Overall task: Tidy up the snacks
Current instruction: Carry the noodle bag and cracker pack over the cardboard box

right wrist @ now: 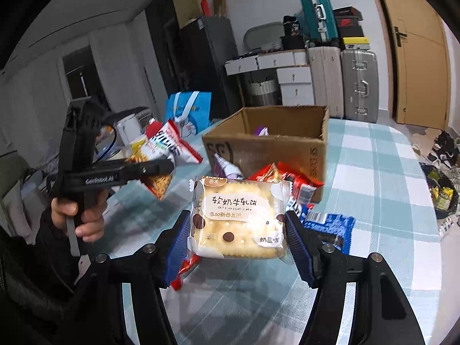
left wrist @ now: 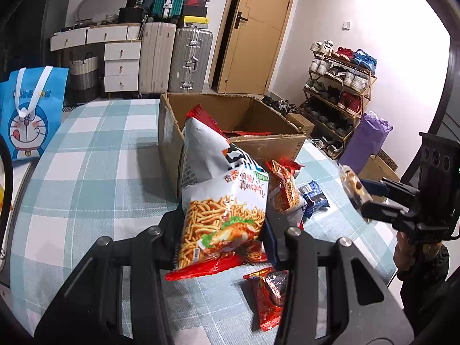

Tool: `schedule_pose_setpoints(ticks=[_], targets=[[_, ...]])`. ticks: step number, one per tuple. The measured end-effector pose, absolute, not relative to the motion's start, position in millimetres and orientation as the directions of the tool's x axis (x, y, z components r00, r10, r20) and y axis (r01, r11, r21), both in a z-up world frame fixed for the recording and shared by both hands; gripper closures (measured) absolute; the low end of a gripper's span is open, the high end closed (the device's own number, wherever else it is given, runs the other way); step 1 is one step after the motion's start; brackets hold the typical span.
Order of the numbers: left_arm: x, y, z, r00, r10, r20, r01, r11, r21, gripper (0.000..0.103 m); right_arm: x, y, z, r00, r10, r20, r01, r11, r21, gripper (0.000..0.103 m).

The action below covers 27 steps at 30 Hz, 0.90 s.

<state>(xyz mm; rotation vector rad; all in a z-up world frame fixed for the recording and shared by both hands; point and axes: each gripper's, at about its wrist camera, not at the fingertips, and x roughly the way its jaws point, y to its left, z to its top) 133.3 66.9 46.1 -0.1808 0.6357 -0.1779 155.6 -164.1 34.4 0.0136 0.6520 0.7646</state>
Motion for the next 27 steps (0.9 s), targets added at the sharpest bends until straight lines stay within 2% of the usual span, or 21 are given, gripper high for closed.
schedule_pose_setpoints(ticks=[17,27], targets=[[161,67,87,0.840,-0.185,-0.510,0.079,0.972,-0.222,0.062,187,-151,81,0.641,0.606,-0.471,-0.573,0.786,0.231,0.038],[192,51,101,0.850,-0.113,-0.514,0.045,0.989,-0.142,0.062,234,-152,86,0.689,0.575,-0.442,-0.495,0.818,0.294,0.038]])
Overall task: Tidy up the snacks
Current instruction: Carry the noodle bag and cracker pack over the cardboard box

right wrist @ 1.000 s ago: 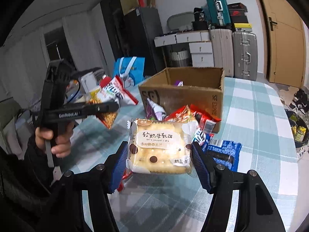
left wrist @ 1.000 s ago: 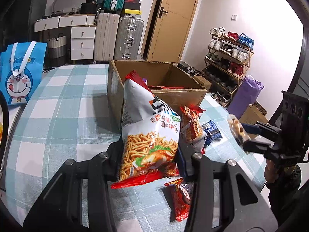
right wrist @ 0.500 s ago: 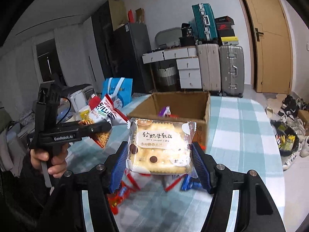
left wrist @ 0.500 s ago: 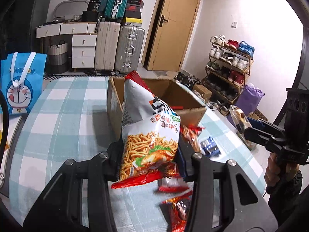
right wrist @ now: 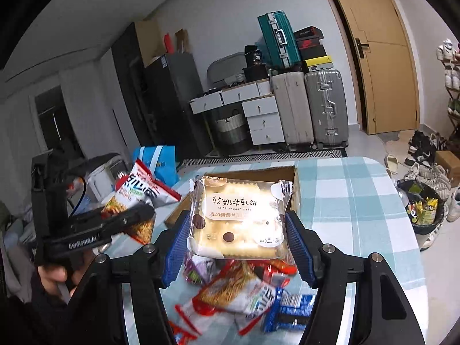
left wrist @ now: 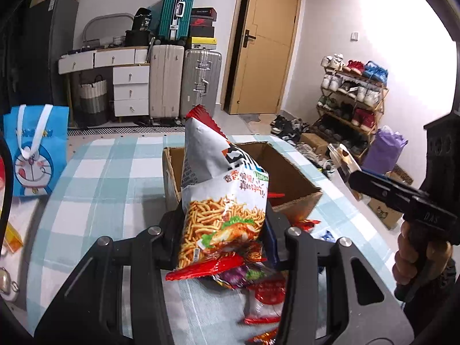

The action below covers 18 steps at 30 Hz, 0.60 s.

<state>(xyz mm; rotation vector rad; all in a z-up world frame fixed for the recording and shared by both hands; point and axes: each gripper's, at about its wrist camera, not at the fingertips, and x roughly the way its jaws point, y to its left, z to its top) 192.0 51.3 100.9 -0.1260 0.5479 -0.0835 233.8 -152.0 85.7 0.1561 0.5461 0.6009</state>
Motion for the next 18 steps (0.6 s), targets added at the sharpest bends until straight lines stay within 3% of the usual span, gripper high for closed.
schedule_pose_setpoints(ticks=[18], targets=[[264,45,76,0.826,-0.078,-0.558,0.007,0.992,-0.129,0.062,291,-129,74,0.650,0.594,-0.475,-0.501,0.804,0.319,0.037]])
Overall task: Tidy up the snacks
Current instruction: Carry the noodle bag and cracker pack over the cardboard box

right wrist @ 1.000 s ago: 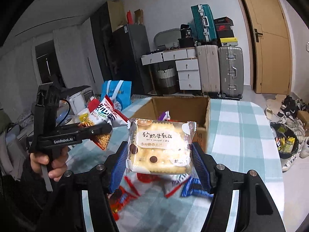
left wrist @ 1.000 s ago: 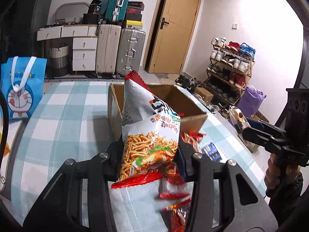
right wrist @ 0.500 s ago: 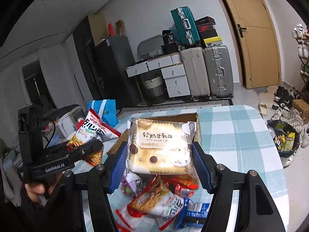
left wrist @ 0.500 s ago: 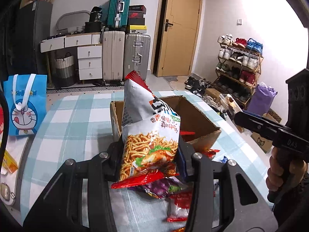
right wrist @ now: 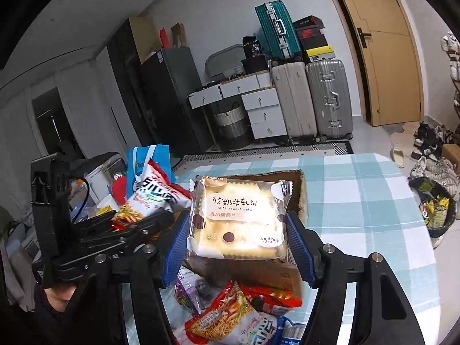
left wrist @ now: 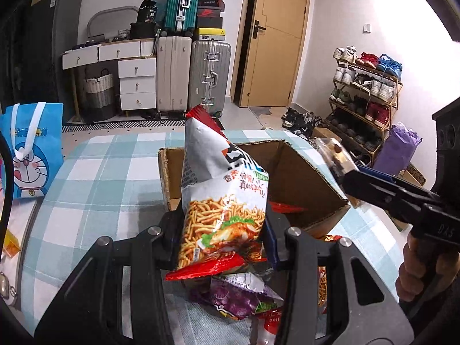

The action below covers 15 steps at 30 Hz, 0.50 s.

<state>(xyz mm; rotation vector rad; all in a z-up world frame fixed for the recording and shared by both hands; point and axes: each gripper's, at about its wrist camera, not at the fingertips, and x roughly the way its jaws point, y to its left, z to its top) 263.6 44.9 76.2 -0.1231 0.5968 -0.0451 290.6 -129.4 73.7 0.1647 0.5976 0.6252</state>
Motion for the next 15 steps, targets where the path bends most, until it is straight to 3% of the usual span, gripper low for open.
schedule_pose_setpoints(ticks=[15], targets=[[292,32,68,0.821,-0.115,-0.560,0.052,0.990,-0.128,0.062,324,-116,58,0.593,0.634,-0.497,-0.504,0.773,0.385,0.037]])
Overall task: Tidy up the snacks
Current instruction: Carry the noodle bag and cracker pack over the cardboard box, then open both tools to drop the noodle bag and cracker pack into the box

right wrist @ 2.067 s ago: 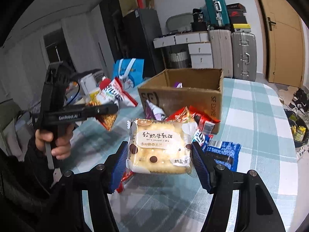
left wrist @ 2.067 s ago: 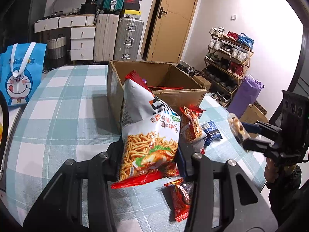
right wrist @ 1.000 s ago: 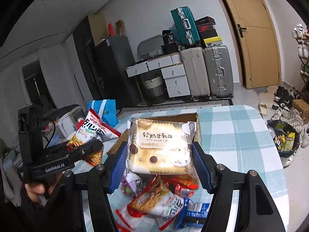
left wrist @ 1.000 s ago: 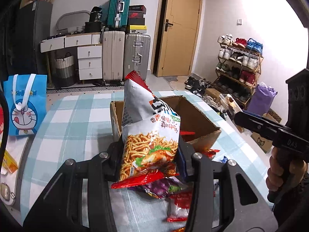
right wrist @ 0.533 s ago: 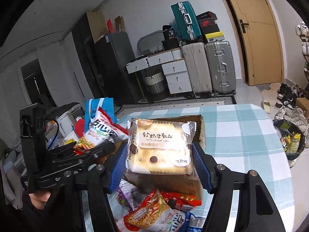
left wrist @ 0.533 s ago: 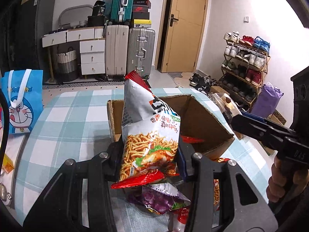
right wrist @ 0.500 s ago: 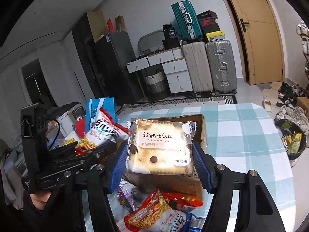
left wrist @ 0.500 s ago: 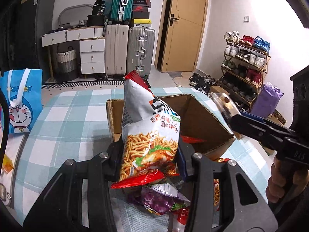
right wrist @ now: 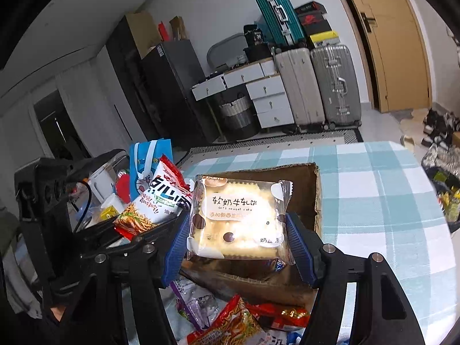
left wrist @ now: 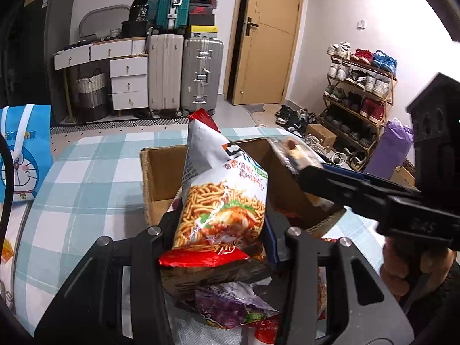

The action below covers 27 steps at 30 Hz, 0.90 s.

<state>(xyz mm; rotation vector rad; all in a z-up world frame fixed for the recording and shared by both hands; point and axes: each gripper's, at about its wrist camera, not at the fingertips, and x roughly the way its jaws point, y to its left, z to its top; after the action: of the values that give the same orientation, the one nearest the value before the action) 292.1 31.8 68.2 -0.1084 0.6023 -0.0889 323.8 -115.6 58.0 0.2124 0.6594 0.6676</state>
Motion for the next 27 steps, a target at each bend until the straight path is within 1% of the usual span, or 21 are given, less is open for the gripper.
schedule_pose_setpoints(ticks=[10,17,19,24,27], targets=[[307,25,53,0.801,-0.132,-0.584,0.085,0.991,-0.108,0.062,338,-117,48,0.569,0.644,-0.511,-0.488,0.765,0.419,0.037],[313,32,42,0.798,-0.119,-0.590,0.066,0.992,-0.111,0.061,343,-115,43,0.553,0.641,-0.533,-0.483,0.767,0.423,0.037],[315,35,41,0.801,-0.100,-0.590,0.056,0.994,-0.092,0.061,343,-113,42,0.545,0.640,-0.541,-0.484,0.767,0.421,0.037],[318,47,39,0.792,-0.105,-0.602,0.050,0.993,-0.108,0.060,342,-109,43,0.536,0.650,-0.540,-0.496,0.759,0.421,0.036],[318,53,38,0.793,-0.093,-0.603,0.043,0.994,-0.096,0.060,342,-106,43,0.532,0.654,-0.538,-0.502,0.755,0.422,0.036]])
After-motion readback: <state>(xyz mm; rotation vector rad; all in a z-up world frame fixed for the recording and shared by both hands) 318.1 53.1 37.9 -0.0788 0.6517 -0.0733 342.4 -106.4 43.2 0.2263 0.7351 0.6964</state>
